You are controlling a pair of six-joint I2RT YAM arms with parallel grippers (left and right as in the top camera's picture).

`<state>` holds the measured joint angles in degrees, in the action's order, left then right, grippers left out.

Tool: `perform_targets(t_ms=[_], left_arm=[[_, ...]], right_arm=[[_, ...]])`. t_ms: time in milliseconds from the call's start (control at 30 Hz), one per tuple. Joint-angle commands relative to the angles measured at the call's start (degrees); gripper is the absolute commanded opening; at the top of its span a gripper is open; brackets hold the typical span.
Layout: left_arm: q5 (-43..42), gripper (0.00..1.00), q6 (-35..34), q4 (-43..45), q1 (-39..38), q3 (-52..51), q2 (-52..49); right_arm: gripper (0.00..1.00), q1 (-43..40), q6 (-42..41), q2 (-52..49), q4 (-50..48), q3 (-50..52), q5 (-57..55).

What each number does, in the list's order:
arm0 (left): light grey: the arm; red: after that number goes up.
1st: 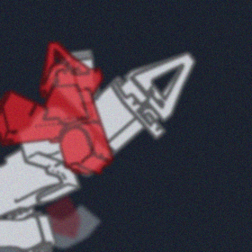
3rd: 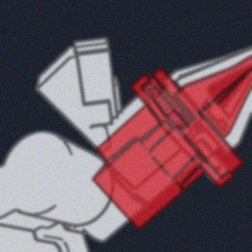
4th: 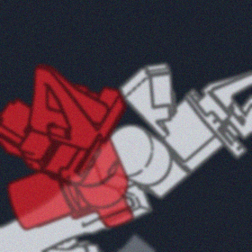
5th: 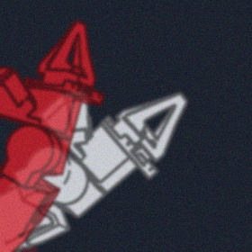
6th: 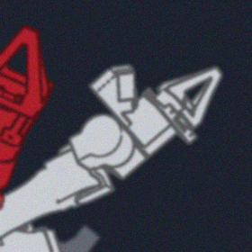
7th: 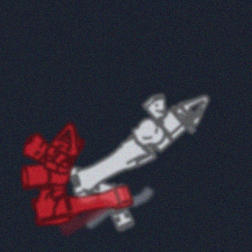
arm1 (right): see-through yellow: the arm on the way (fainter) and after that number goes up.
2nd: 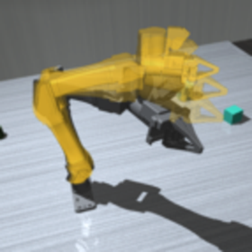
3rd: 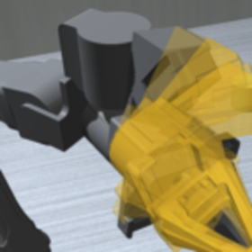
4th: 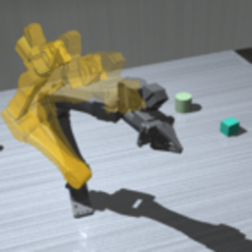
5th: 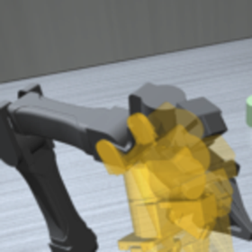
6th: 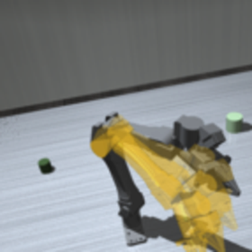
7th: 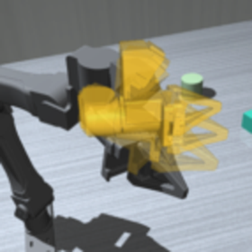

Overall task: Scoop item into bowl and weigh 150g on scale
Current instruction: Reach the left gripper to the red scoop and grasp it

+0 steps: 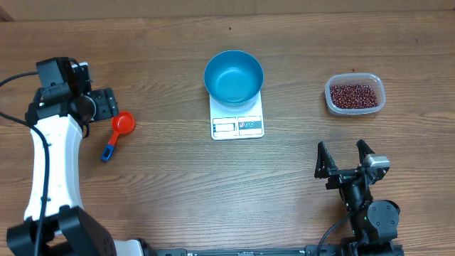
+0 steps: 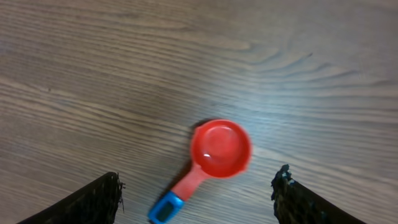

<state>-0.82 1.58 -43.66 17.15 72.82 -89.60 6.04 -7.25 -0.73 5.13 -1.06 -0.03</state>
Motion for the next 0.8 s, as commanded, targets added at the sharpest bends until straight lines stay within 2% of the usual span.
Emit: perform_targets(t_ms=[0,100,167,267,400,667,767], left_arm=[[-1.79,0.77,11.43,0.85,0.52,1.16,-3.82],[-2.12,0.65,16.81,1.09,0.46,1.16,-7.63],[-2.14,0.5,21.4,2.12,0.48,1.16,-12.61],[-2.14,0.5,22.29,3.72,0.5,1.16,-15.93],[-2.21,0.45,23.98,7.37,0.46,1.16,-19.5],[-2.97,0.4,32.37,12.0,0.39,1.16,-25.31],[-5.9,0.31,32.98,12.37,0.28,1.16,-26.8]], right_arm=[[1.0,0.22,0.24,0.57,-0.33,0.61,-0.33],[1.0,0.22,0.24,0.57,-0.33,0.61,-0.33],[1.0,0.22,0.24,0.57,-0.33,0.61,-0.33],[1.0,0.22,0.24,0.57,-0.33,0.61,-0.33],[1.0,0.22,0.24,0.57,-0.33,0.61,-0.33],[1.0,0.22,0.24,0.57,-0.33,0.61,-0.33],[1.0,0.22,0.24,0.57,-0.33,0.61,-0.33]])
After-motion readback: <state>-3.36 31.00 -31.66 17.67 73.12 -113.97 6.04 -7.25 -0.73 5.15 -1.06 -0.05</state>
